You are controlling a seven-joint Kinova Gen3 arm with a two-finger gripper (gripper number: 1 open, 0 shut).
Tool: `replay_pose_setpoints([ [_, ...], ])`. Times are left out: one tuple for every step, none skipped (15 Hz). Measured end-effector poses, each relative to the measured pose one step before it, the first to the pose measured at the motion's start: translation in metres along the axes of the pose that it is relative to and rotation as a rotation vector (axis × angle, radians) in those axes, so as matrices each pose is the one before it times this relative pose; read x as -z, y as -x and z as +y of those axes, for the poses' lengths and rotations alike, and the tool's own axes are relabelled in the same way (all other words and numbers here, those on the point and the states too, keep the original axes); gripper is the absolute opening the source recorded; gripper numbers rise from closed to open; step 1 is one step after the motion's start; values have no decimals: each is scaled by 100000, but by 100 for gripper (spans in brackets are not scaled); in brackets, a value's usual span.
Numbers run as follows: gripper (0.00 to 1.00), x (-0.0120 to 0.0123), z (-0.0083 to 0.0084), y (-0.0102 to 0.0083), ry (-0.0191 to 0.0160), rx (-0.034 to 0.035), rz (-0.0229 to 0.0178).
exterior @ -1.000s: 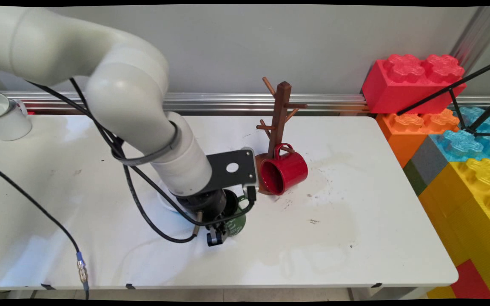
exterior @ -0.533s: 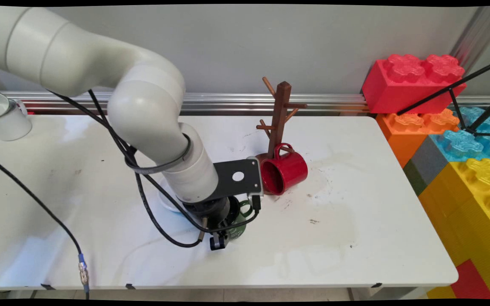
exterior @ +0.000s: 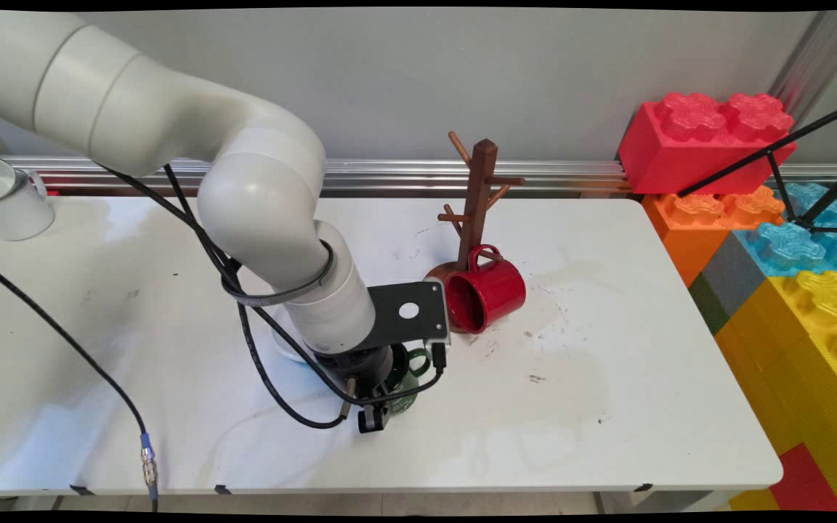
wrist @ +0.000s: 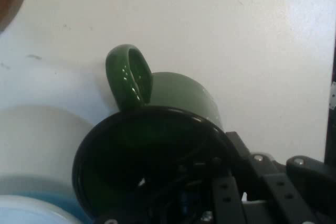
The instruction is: Place the picked object on the table
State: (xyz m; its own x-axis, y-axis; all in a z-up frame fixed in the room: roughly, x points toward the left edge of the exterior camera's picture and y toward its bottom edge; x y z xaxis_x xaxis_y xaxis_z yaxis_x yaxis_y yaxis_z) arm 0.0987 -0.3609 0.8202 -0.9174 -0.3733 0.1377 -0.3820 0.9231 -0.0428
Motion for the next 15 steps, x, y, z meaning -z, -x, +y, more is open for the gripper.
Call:
replay_pose_setpoints([
  [0, -109, 6, -26, 41, 19, -155],
  [0, -62, 7, -16, 25, -6, -89],
  [0, -92, -11, -8, -9, 23, -198],
  [0, -92, -15, -10, -23, -10, -211],
  [0, -67, -24, 9, -67, 34, -182],
  [0, -77, -26, 13, -14, 67, -172],
  [0, -42, -13, 10, -8, 52, -78],
  [0, -59, -26, 9, -20, 125, -47],
  [0, -32, -19, 2, -5, 96, -5],
  [0, -58, -27, -1, 3, 220, 58],
  [0, -38, -14, -10, 12, 125, 74],
  [0, -58, -26, 3, 29, 261, 85],
  [0, -41, -26, 6, 16, 265, 92],
  [0, -72, -32, 9, 55, 571, 152],
  [0, -46, -33, -13, 37, 331, 176],
])
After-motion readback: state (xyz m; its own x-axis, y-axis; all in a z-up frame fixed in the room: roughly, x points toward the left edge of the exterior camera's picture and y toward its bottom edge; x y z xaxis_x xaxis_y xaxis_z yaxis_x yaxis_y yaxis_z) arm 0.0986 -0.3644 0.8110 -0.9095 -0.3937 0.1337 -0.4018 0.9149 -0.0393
